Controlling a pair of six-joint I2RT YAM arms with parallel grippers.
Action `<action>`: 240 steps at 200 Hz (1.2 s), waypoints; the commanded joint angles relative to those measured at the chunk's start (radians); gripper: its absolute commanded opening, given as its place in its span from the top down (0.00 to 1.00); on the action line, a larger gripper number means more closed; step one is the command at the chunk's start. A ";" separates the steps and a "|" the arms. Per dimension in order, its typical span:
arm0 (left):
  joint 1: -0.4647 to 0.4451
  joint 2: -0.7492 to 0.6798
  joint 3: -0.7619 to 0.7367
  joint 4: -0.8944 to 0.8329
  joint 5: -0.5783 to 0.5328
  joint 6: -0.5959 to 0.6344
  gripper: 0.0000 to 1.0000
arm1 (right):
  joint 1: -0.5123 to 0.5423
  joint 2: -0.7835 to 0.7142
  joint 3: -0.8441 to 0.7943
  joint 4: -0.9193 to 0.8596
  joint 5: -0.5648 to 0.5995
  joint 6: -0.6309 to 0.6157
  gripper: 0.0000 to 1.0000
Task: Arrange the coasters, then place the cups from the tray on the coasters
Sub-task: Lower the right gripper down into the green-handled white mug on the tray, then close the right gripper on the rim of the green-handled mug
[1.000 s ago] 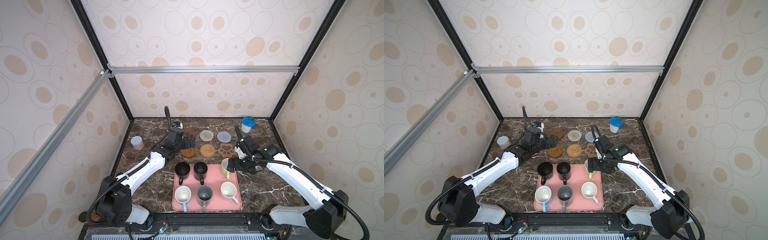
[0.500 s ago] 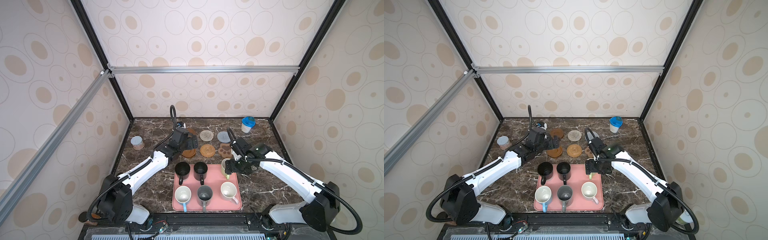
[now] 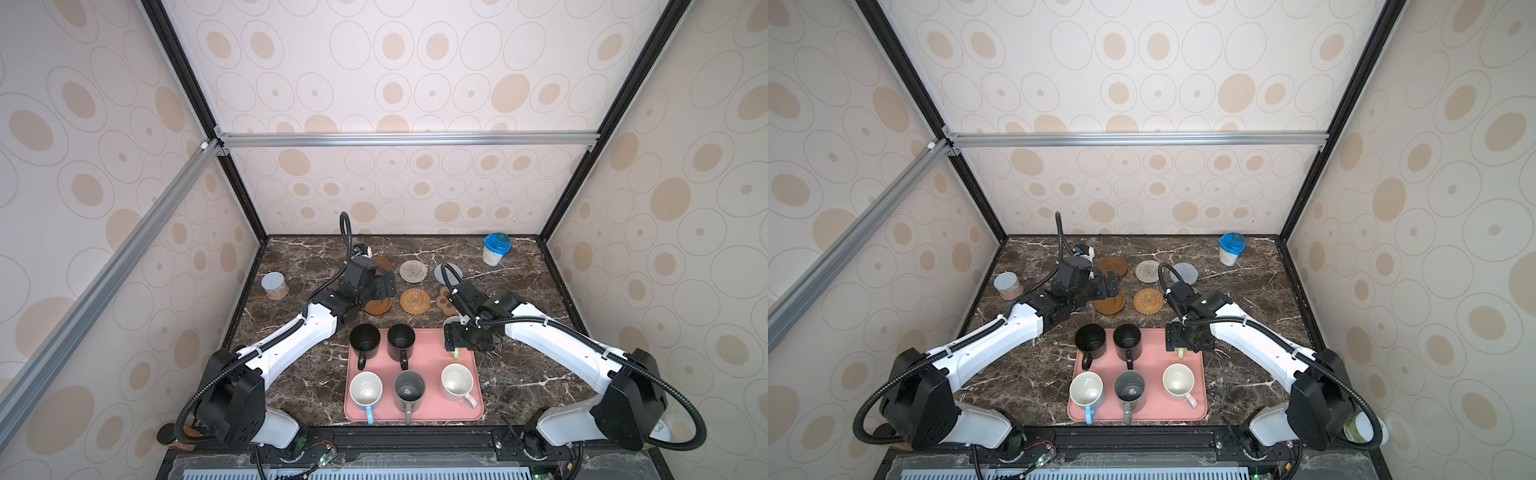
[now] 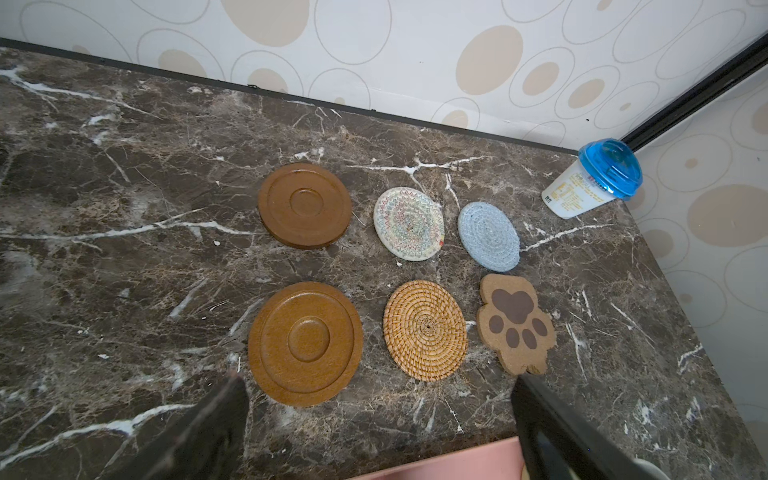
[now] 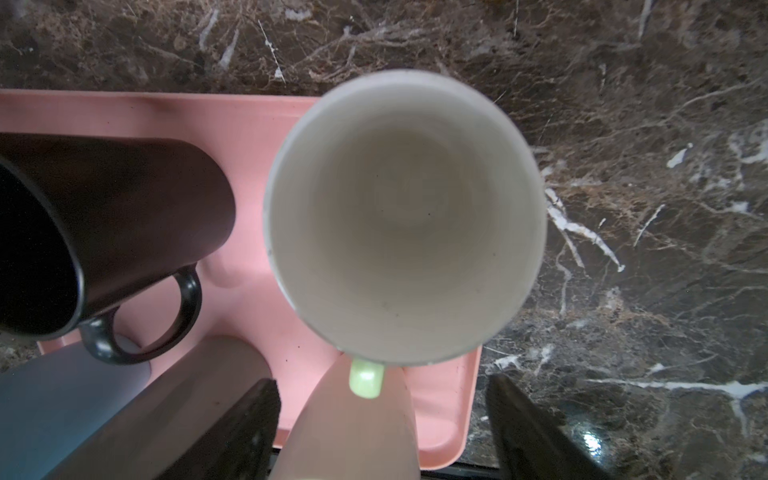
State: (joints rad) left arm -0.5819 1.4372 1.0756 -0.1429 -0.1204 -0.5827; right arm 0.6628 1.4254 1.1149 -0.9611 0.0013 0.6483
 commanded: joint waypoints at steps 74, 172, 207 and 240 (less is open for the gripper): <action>-0.010 -0.018 -0.016 0.029 0.015 0.001 0.00 | 0.018 0.052 -0.067 0.034 0.081 0.047 0.28; -0.010 0.004 -0.003 0.032 0.024 -0.002 0.00 | 0.018 0.107 -0.048 0.044 0.131 0.014 0.42; -0.009 0.023 0.009 0.032 0.033 -0.003 0.00 | 0.019 0.113 -0.053 0.048 0.151 -0.004 0.49; -0.009 0.023 0.006 0.037 0.031 -0.002 0.00 | 0.018 0.109 -0.068 0.072 0.160 -0.012 0.58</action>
State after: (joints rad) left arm -0.5835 1.4555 1.0531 -0.1181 -0.0872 -0.5831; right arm 0.6750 1.5227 1.0603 -0.8982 0.1234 0.6365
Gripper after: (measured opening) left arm 0.999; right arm 0.451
